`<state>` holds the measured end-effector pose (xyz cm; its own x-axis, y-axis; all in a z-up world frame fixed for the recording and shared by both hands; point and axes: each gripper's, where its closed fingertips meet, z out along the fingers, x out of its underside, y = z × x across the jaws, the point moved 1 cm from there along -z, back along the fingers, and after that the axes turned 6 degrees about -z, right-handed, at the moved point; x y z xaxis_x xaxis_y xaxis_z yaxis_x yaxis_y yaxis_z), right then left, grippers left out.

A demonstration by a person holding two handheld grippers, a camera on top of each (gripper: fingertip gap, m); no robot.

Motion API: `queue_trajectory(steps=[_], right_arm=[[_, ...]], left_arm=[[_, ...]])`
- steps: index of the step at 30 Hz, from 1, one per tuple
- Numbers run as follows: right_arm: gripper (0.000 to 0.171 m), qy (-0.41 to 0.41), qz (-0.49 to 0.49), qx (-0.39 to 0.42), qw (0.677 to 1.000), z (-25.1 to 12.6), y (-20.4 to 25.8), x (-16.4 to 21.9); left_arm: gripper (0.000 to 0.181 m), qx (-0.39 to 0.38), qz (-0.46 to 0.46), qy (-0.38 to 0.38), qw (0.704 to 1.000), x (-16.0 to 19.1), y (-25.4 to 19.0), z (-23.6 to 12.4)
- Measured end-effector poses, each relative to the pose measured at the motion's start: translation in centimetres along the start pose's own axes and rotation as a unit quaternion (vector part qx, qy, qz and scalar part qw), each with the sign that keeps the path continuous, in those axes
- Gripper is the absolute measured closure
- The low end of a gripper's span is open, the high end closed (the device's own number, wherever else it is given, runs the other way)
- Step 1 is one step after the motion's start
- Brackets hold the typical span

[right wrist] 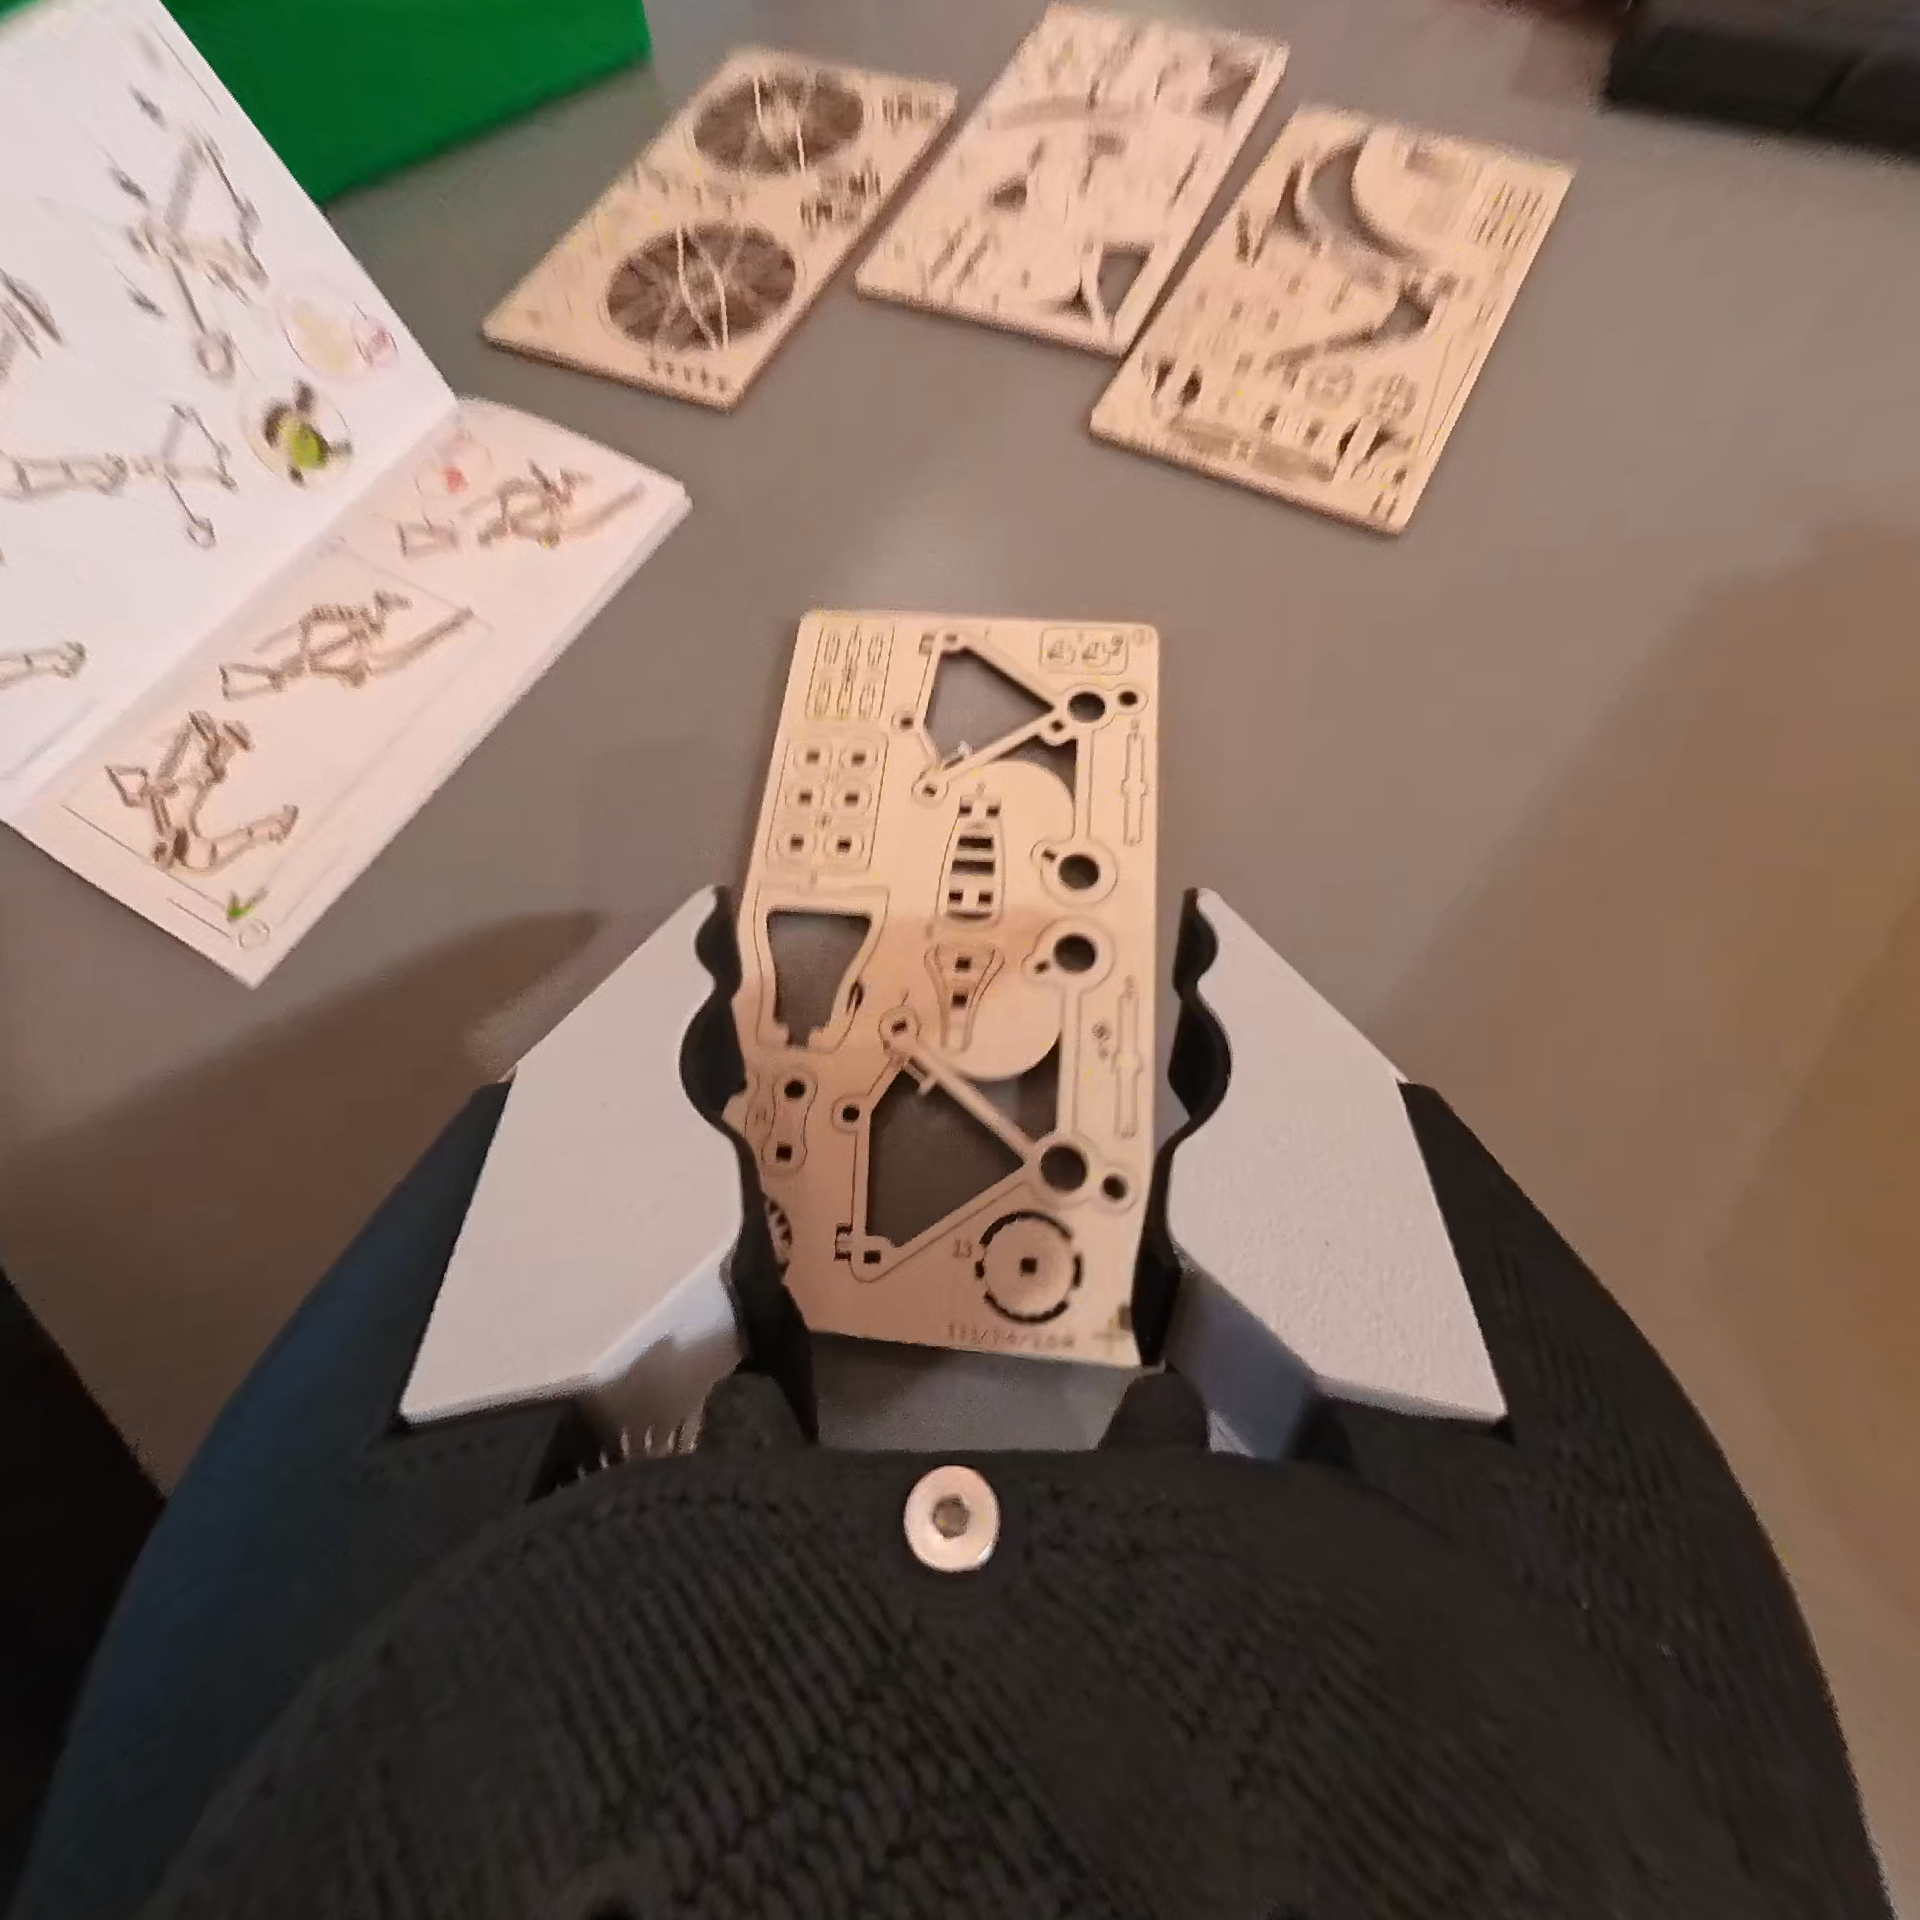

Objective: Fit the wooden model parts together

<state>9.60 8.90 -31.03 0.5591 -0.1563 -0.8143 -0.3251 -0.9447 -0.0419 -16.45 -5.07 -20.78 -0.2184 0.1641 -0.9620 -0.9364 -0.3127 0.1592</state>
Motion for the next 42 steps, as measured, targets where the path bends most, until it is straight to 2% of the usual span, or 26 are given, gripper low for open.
queue_trajectory(steps=[4, 8, 9, 12, 14, 18, 24, 32, 37, 39, 42], right_arm=[[0.093, -0.056, -0.023, -0.004, 0.998, -0.5, -1.3, -2.3], [0.099, -0.102, -0.100, -0.002, 0.990, -0.6, -2.8, -4.8], [0.102, -0.115, -0.115, -0.014, 0.987, -0.4, -2.9, -5.6], [0.115, -0.175, -0.111, -0.119, 0.971, 0.5, -1.6, -7.8], [0.117, -0.191, -0.117, -0.141, 0.964, 1.9, -2.0, -8.3], [0.117, -0.230, -0.154, -0.103, 0.955, 3.2, -3.8, -9.1], [0.122, -0.290, -0.186, -0.017, 0.939, 2.0, -6.3, -8.7], [0.128, -0.308, -0.248, 0.010, 0.918, 1.8, -5.3, -8.7], [0.130, -0.320, -0.228, 0.006, 0.920, 1.3, -5.4, -8.8], [0.130, -0.322, -0.219, 0.006, 0.921, 1.1, -5.6, -8.8], [0.132, -0.324, -0.218, 0.007, 0.921, 1.0, -5.6, -8.8]], left_arm=[[0.181, -0.002, 0.005, 0.003, 1.000, 0.1, 0.0, 0.1], [0.181, -0.004, 0.007, 0.004, 1.000, 0.1, 0.1, 0.1], [0.181, -0.005, 0.008, 0.004, 1.000, 0.1, 0.1, 0.1], [0.181, 0.005, 0.003, 0.007, 1.000, 0.2, -0.4, 0.2], [0.181, 0.010, -0.001, 0.007, 1.000, 0.3, -0.5, 0.4], [0.181, 0.015, -0.001, 0.003, 1.000, 0.4, -0.6, 0.6], [0.181, 0.002, 0.012, 0.002, 1.000, 0.4, -0.3, 0.7], [0.181, -0.031, 0.026, -0.019, 0.999, -0.4, 0.6, 0.3], [0.181, -0.056, 0.036, -0.032, 0.997, -0.9, 1.1, 0.0], [0.181, -0.087, 0.040, -0.049, 0.994, -1.9, 2.1, -0.5], [0.181, -0.140, 0.034, -0.092, 0.985, -4.8, 2.6, -3.3]])
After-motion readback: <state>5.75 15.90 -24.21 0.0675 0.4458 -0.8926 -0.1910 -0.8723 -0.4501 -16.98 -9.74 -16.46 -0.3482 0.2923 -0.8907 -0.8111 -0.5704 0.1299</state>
